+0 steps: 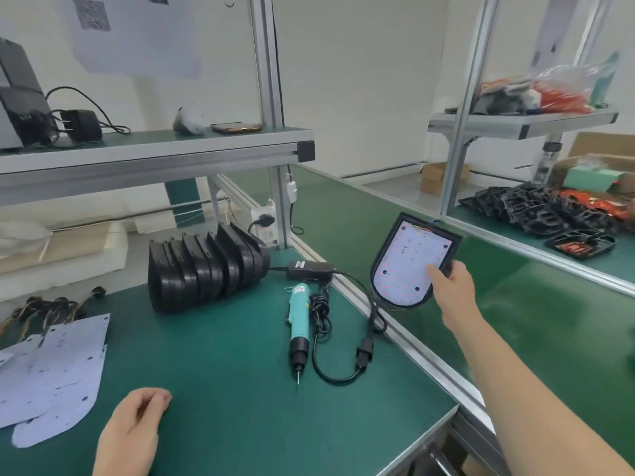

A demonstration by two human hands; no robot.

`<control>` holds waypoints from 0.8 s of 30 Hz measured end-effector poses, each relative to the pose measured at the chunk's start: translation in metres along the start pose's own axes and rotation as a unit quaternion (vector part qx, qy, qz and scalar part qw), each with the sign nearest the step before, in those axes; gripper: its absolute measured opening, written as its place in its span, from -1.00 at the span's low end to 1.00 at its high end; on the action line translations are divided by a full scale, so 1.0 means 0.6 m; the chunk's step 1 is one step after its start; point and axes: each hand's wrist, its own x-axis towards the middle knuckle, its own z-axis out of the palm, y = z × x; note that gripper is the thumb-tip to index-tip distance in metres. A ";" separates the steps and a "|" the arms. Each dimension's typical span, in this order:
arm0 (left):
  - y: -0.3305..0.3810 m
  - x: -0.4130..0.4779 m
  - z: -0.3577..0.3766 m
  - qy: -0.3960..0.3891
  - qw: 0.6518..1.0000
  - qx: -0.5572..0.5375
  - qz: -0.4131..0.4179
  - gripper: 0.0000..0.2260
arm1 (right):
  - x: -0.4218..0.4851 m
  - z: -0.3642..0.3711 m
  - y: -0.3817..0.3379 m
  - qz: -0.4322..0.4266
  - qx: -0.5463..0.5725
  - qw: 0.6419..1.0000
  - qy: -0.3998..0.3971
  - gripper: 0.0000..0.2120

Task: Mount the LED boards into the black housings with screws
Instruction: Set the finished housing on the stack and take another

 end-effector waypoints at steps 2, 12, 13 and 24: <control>-0.001 0.003 0.003 0.005 1.000 -0.006 -0.002 -0.87 | 0.021 -0.031 0.014 0.019 -0.010 0.999 0.040 -0.87; -0.016 0.009 0.009 0.003 1.000 -0.025 -0.010 -0.87 | 0.033 -0.143 0.058 0.170 0.016 0.952 0.254 -0.57; -0.016 0.010 0.010 0.004 1.000 -0.025 -0.010 -0.87 | 0.030 -0.147 0.061 0.185 0.035 0.946 0.262 -0.54; -0.021 0.009 0.010 0.004 0.998 -0.065 -0.009 -0.86 | 0.006 -0.129 0.061 0.219 0.269 0.891 0.293 -0.53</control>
